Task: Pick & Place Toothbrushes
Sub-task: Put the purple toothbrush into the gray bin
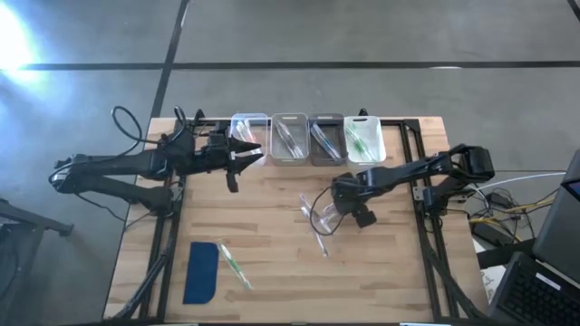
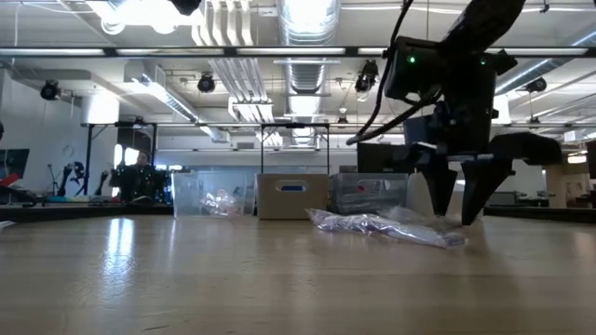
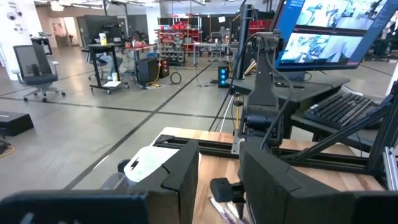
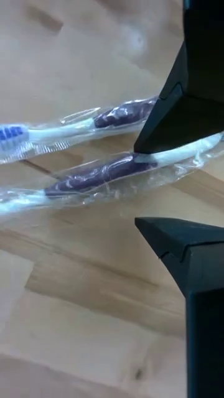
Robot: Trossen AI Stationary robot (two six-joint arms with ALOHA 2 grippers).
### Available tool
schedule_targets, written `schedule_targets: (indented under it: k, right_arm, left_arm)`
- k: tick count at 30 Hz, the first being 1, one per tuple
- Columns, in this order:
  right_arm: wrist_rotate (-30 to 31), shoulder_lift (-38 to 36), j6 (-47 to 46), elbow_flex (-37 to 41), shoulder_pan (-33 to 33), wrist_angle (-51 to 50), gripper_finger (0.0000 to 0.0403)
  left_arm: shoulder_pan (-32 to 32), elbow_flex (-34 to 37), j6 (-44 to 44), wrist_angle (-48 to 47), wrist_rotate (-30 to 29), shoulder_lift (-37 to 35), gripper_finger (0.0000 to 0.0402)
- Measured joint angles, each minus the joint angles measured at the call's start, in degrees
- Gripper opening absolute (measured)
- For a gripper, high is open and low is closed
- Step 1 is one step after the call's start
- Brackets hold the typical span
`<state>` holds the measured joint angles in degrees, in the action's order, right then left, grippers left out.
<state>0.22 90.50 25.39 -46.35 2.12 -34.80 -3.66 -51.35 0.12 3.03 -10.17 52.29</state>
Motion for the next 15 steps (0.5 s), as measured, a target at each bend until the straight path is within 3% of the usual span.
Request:
schedule_targets:
  k: [8, 15]
  right_arm:
    - [-0.3, 4.6, 0.0, -0.1, 0.0, 1.0, 0.0172]
    - [-0.6, 4.0, -4.1, 0.0, 0.0, 0.6, 0.0103]
  left_arm:
    - [0.0, 0.0, 0.0, 0.0, 0.0, 0.0, 0.0123]
    - [0.0, 0.0, 0.1, 0.0, 0.0, 0.0, 0.0123]
